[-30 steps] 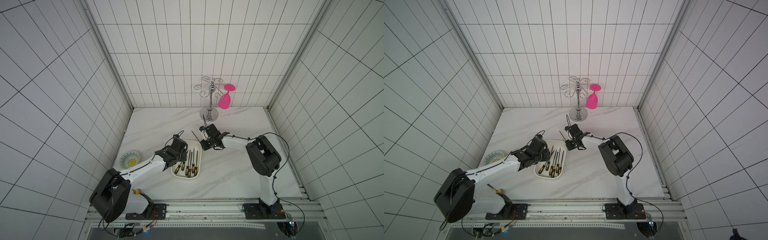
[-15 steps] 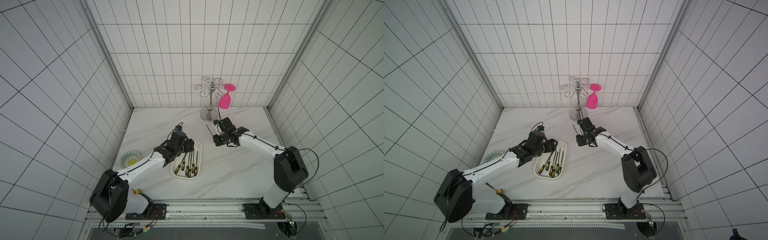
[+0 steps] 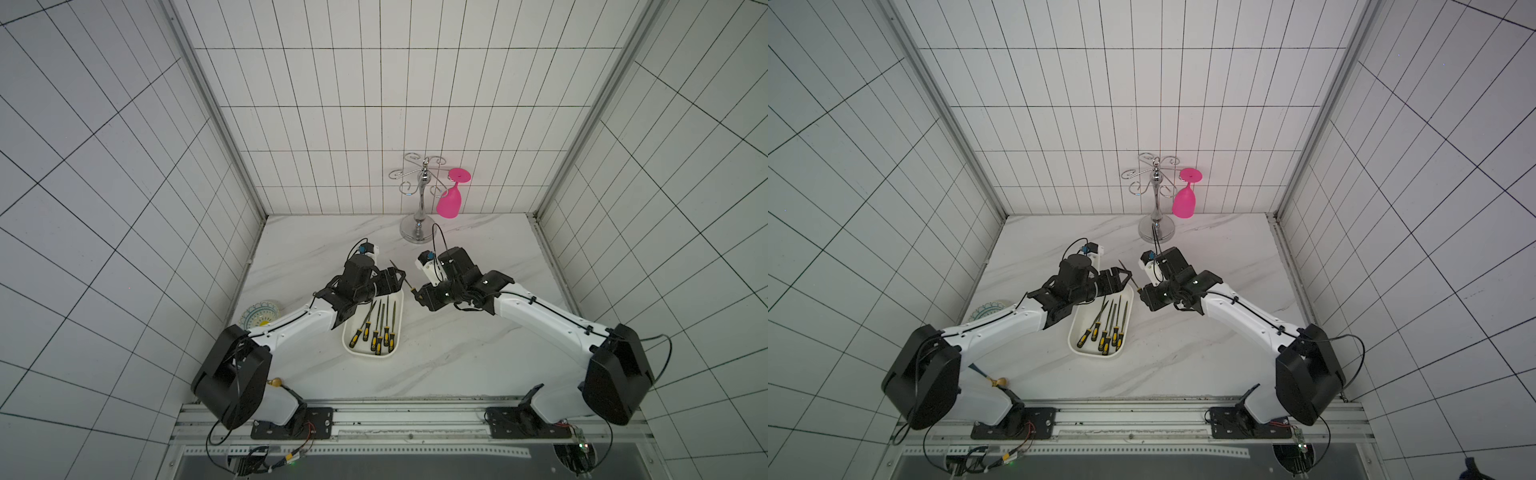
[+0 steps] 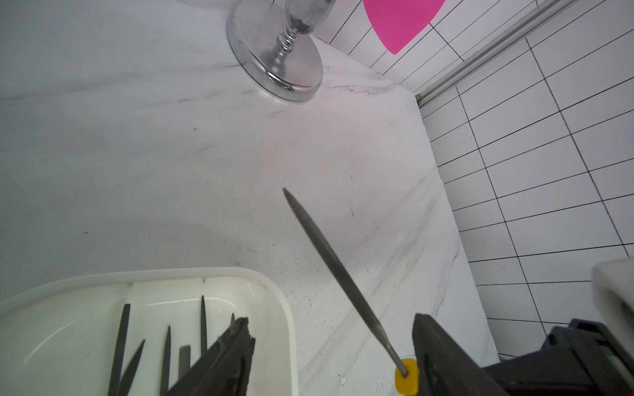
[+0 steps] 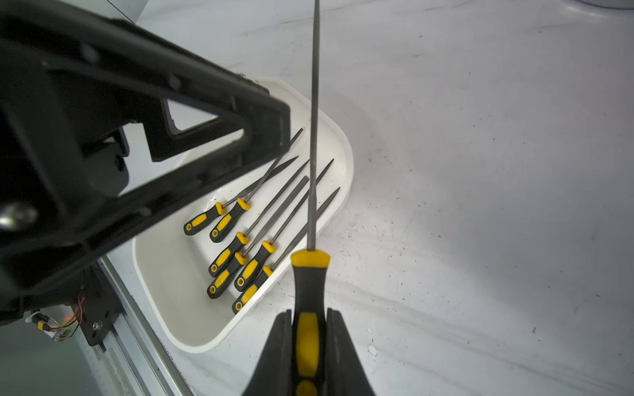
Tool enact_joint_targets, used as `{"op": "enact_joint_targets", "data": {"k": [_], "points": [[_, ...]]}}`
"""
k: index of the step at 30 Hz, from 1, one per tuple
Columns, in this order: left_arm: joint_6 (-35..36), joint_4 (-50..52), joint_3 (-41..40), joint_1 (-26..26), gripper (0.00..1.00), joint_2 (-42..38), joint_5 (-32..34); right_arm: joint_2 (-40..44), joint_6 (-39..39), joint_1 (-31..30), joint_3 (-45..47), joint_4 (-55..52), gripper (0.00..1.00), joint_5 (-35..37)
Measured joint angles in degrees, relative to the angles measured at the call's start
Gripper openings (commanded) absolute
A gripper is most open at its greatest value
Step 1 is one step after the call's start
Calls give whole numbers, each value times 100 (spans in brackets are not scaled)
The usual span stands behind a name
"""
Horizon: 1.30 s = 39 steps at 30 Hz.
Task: Put the file tool into the storage box
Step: Pick up the file tool from the center of the board.
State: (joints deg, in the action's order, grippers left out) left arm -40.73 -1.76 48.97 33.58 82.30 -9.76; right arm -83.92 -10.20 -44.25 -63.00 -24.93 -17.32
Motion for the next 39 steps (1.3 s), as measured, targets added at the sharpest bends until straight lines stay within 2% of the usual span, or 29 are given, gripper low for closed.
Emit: {"op": "enact_joint_targets", "data": {"k": [3, 8, 14, 19, 23, 26, 27, 29, 31, 33, 39], "points": [[-46, -116, 0, -22, 70, 55, -63, -52, 81, -48, 0, -44, 0, 0], [-155, -310, 0, -92, 54, 249, -210, -52, 157, -90, 0, -72, 0, 2], [-282, -490, 15, -144, 49, 498, -382, -48, 195, -120, 0, -83, 0, 11], [-407, -664, 33, -173, 15, 675, -566, -24, 205, -120, 0, -87, 0, 22], [-651, -1025, 153, -136, 3, 660, -817, -50, 190, -144, 0, -125, 0, 92], [-828, -1161, 157, -168, 0, 662, -964, -33, 181, -151, -2, -101, 0, 105], [-780, -1207, 177, -129, 0, 629, -977, -59, 177, -151, -2, -76, 7, 133], [-798, -1215, 168, -149, 0, 610, -992, -31, 164, -153, -2, -70, 32, 146], [-730, -1178, 155, -181, 0, 603, -957, -20, 188, -153, -2, -70, 43, 173], [-664, -1051, 92, -269, 0, 579, -909, 17, 170, -153, -2, -74, 47, 240], [-212, -131, -70, -385, 0, -31, -376, 201, 133, -153, -2, -13, 48, 498]]}}
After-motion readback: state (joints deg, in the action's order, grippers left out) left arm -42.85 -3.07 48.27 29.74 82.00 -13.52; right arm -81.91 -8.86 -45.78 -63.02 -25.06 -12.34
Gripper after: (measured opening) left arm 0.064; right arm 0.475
